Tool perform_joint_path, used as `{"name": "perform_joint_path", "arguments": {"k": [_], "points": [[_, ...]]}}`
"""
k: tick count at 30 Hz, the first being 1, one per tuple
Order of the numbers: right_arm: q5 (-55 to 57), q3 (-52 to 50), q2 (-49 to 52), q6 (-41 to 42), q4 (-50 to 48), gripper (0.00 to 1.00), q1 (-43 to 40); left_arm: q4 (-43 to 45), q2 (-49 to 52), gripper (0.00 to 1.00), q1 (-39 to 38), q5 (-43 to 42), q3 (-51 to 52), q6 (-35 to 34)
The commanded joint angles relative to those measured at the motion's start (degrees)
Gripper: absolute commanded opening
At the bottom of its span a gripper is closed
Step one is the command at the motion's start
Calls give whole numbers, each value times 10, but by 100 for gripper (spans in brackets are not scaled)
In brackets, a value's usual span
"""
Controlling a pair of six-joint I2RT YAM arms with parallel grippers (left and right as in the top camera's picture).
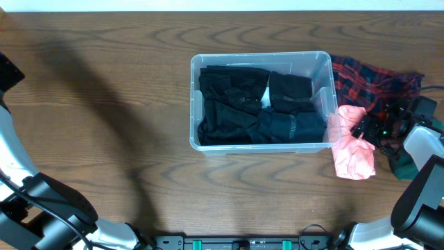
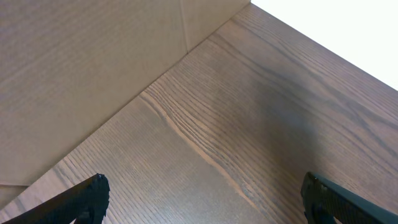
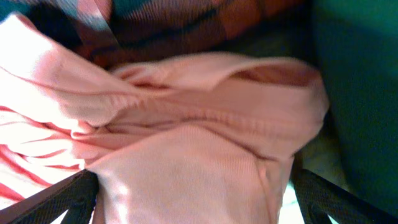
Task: Pack container
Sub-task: 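Lower the right gripper and grasp the pink garment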
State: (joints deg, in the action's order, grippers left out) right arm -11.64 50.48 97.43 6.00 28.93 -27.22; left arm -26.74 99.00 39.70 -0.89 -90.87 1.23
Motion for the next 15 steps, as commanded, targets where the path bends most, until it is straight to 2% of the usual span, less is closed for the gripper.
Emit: {"name": "perform_joint_path", "arguments": {"k": [1,11,12,15], "points": [[-23,-36,41,51,36,99,-1,0,-2,98,2,3,-4,-7],[-25,-36,41,88,50,99,-1,0,-2,98,2,3,-4,-7],[-25,-36,41,88,50,94,-1,0,-2,98,2,3,-4,-7],[-25,-36,41,88,52,66,-1,0,-2,98,2,3,-4,-7]]}}
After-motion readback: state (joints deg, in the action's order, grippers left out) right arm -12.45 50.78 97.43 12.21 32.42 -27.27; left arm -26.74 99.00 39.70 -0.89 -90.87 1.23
